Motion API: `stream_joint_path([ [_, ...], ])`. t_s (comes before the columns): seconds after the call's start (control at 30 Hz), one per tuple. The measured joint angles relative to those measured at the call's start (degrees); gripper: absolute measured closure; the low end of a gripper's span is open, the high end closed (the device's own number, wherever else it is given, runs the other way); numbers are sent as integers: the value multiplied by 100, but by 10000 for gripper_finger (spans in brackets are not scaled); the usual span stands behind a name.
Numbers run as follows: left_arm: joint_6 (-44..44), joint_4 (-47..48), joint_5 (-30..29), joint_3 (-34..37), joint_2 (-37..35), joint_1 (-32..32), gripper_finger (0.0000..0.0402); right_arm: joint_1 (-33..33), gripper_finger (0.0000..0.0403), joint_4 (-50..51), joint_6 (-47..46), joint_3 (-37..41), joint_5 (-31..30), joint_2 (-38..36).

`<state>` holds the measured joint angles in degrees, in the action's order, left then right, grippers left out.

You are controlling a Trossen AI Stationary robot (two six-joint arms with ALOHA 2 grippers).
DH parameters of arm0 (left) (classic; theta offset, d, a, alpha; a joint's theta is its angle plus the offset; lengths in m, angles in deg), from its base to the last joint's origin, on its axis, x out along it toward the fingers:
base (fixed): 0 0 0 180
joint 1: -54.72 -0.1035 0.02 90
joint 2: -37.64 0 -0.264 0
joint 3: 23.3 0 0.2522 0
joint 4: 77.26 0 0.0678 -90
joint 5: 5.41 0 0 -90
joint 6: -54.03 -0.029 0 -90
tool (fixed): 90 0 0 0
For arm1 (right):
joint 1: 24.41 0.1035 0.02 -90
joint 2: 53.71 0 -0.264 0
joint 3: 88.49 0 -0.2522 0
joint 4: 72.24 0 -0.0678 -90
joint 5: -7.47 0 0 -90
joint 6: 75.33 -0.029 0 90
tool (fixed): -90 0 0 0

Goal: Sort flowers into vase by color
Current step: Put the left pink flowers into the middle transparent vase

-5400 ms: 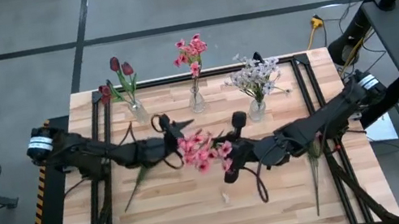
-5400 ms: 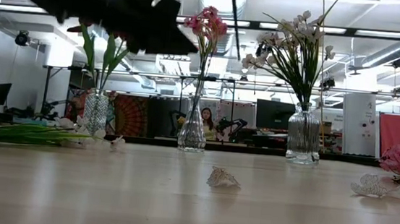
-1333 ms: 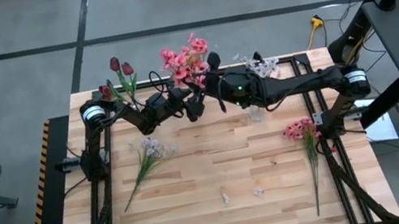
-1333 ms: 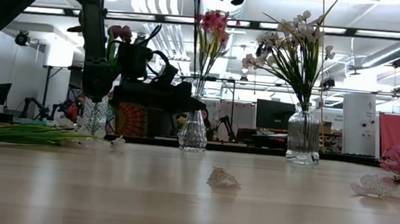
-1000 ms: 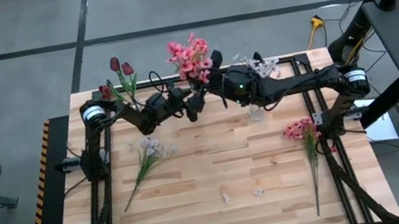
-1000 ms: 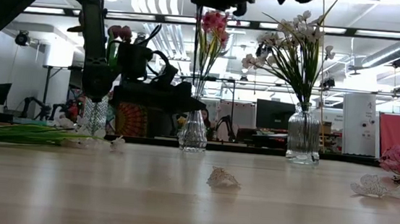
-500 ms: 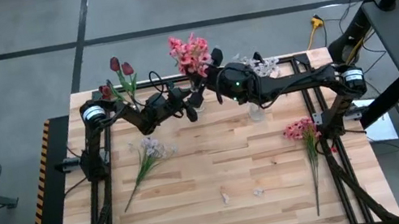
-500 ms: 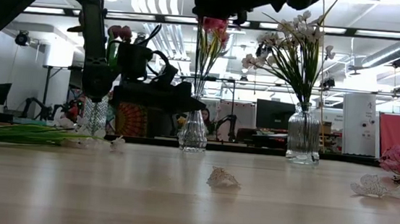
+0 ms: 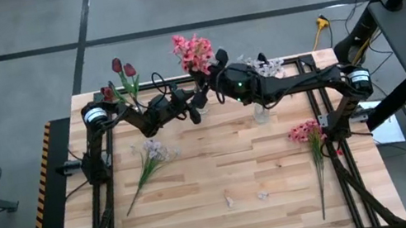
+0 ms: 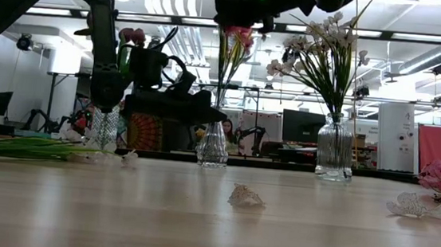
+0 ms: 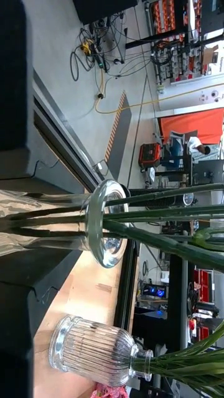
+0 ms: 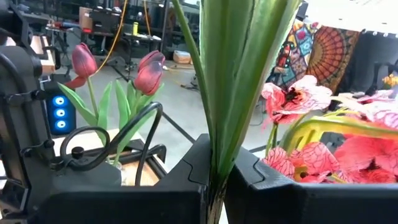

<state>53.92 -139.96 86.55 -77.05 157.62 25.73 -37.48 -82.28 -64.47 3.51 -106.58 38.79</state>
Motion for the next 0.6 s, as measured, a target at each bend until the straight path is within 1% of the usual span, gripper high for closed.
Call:
stream_joint_path([
  [0.6,-1,0,0,0,0,0,305,-36,390,140,-272,0,0,-2],
])
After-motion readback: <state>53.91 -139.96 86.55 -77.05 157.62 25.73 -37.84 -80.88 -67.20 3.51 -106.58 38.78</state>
